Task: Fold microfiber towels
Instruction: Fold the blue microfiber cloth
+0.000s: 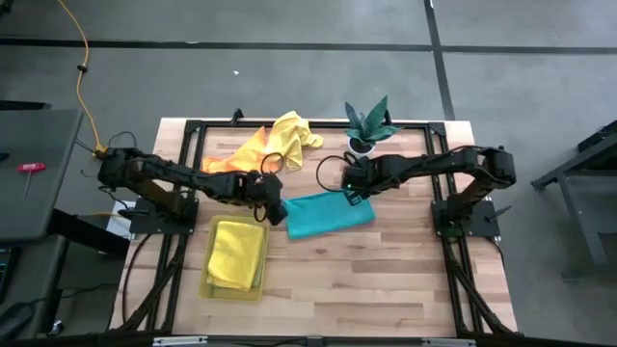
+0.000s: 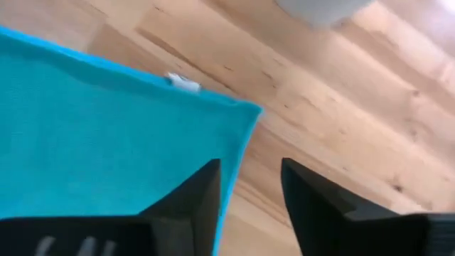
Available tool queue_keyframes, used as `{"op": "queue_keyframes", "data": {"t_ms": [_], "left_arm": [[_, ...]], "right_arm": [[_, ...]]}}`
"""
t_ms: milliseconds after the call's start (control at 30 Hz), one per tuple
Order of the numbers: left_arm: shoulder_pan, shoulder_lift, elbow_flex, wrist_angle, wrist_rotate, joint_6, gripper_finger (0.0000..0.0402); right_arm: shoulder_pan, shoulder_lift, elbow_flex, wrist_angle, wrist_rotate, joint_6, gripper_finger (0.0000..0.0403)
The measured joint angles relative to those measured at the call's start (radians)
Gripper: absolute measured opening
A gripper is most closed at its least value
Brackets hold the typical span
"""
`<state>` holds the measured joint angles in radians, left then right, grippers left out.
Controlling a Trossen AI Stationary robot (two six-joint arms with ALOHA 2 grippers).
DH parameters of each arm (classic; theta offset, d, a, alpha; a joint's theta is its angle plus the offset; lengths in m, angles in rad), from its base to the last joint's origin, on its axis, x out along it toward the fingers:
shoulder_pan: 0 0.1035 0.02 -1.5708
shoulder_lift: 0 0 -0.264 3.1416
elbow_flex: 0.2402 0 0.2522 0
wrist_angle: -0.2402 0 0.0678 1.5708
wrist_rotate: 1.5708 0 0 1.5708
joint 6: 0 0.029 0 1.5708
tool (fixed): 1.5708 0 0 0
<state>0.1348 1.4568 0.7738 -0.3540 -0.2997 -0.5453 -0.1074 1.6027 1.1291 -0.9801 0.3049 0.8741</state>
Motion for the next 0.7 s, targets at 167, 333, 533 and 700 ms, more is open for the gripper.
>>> {"op": "queue_keyframes", "data": {"t_ms": [167, 333, 533, 700], "left_arm": [[0.007, -0.172, -0.001, -0.009, -0.001, 0.063, 0.0145], [-0.063, -0.367, -0.081, 0.245, 0.009, 0.126, 0.0147], [-0.168, -0.562, -0.273, 0.706, 0.013, 0.130, 0.0147], [-0.214, -0.668, -0.339, 0.912, 0.012, 0.130, 0.0147]], "right_arm": [[0.010, -0.079, 0.000, -0.110, -0.009, -0.080, 0.0178], [0.012, -0.213, -0.161, -0.032, -0.121, -0.089, 0.0184], [0.030, -0.444, -0.405, 0.209, -0.212, 0.046, 0.0184], [-0.004, -0.516, -0.489, 0.328, -0.212, 0.132, 0.0184]]}}
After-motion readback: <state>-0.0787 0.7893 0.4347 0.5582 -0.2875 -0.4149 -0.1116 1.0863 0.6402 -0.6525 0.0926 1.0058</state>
